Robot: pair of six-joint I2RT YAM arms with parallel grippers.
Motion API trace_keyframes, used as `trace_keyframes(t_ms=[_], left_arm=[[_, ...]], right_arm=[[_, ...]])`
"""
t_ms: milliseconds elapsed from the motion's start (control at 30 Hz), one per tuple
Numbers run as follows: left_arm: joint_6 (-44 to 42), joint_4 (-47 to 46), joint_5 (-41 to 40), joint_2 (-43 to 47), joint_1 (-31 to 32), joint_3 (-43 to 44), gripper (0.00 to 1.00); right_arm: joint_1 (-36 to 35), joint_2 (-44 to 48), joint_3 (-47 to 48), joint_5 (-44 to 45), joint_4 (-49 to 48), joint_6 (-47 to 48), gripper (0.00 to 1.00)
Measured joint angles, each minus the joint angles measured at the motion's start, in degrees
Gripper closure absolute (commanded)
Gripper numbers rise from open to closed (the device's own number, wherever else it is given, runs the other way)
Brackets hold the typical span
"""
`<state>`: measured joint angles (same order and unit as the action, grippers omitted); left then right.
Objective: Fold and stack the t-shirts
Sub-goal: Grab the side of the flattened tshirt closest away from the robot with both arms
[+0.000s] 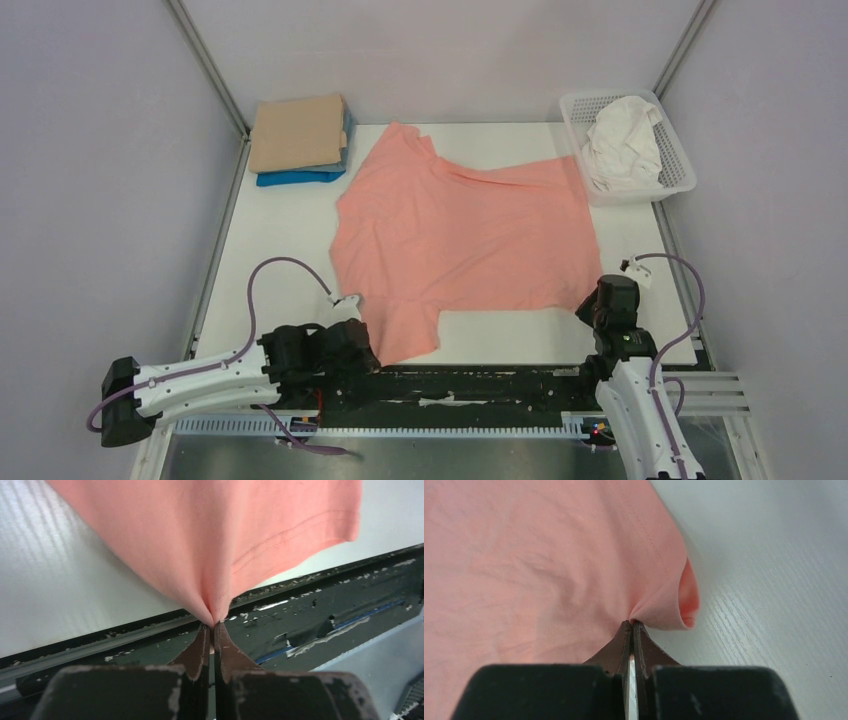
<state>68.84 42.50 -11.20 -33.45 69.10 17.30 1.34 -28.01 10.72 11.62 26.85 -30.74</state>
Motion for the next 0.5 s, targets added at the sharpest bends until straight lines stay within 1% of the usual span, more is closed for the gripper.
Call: trace_keyframes(t_ms=[167,333,433,500], left_arm=[[-0.50,-4.13,0.24,-1.29,0.04,0.22,0.98],[-2.78,-5.92,-5.62,-5.97,-0.15,5.66,0.98],[-5.60,-9.86,-8.26,-9.09,-2.23,9.79,0.98],[-7.87,-12.39,-8.74,-11.32,-4.87,12.13,0.98]], right_arm=[[0.00,-0.50,0.00,-0.42,0.13,0.20,1.00],[0.00,-5.31,0.81,-1.70,-1.16,1.60,1.00],[0.00,-8.83,2.64,-2.56,-2.51,2.25,1.00],[0.00,-11.43,4.50,-2.99,-3.32,2.43,1.00]])
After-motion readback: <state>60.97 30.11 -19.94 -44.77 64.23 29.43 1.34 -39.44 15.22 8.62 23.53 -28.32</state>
